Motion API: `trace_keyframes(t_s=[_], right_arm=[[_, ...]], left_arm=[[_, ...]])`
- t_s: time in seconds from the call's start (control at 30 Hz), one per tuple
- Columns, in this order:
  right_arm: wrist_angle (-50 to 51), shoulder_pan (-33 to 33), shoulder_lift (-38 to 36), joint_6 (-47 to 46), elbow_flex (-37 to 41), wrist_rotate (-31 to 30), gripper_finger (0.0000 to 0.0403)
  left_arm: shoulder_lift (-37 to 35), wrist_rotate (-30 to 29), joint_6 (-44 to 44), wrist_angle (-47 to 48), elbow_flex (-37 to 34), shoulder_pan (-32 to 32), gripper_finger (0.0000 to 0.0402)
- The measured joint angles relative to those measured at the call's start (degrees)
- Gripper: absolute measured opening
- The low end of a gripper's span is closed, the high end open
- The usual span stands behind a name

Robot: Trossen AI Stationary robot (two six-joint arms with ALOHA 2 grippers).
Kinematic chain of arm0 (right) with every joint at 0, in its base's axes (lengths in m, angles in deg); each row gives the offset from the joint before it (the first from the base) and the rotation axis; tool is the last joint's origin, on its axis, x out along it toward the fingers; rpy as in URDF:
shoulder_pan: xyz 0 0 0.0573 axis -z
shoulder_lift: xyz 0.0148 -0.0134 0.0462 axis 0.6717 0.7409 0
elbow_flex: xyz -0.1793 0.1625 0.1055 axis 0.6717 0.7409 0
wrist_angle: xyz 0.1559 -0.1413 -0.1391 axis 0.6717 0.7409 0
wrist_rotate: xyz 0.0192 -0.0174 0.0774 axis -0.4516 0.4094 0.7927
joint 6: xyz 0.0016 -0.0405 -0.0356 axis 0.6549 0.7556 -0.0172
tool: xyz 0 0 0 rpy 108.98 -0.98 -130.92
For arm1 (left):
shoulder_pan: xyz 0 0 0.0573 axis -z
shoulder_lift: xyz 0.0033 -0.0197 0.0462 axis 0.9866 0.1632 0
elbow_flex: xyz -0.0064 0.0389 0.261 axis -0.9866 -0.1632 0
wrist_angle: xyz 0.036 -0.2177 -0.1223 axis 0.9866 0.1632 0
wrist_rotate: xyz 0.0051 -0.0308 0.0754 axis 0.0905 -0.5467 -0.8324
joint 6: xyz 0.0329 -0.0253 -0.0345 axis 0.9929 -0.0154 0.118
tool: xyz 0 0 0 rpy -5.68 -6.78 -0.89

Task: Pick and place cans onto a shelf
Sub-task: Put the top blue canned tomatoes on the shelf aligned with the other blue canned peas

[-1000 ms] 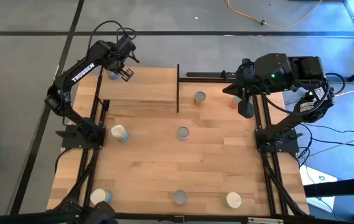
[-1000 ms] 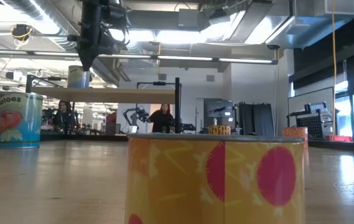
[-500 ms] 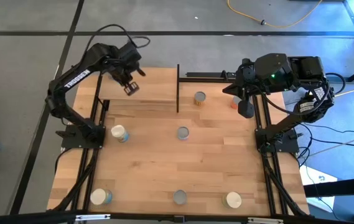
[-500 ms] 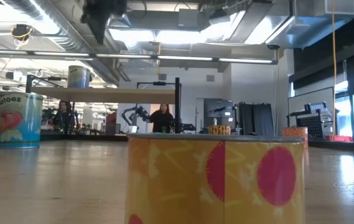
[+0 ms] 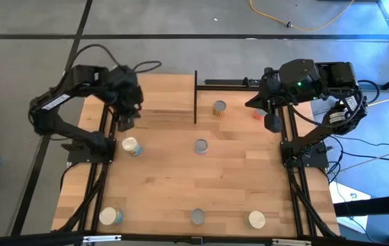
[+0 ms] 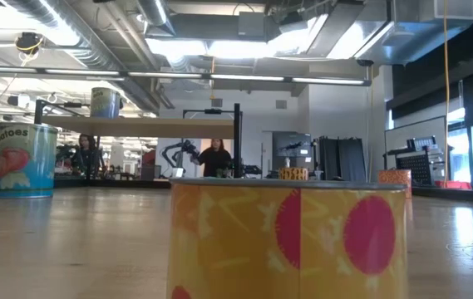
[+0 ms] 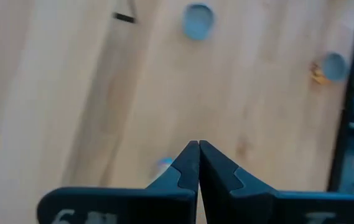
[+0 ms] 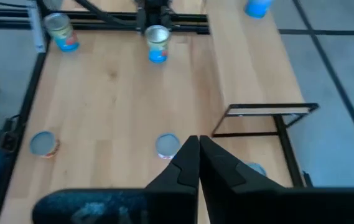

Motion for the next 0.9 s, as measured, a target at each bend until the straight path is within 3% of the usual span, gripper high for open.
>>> trace_keyframes(t_s=[0.37,0.57,0.77,0.9], right_arm=[[-0.20,0.01,0.00,-0.12,0.00,1.22,0.0011],[-0.31,0.00,0.00,-0.39,0.00,1.22,0.0011],[-0.31,0.01,0.00,-1.85,0.00,1.22,0.0011],[-0.28,0.02,0.00,-1.87,0.00,1.23,0.0011]], left_arm=[[-5.11,-0.24,-15.14,-0.07,-6.56,5.45,0.0041],[-6.82,0.68,-20.11,-0.02,-15.44,5.46,0.0074],[-6.85,0.63,-42.06,-1.02,-26.21,5.45,0.0074],[-6.81,0.59,-49.67,-6.48,-33.41,6.90,0.0074]])
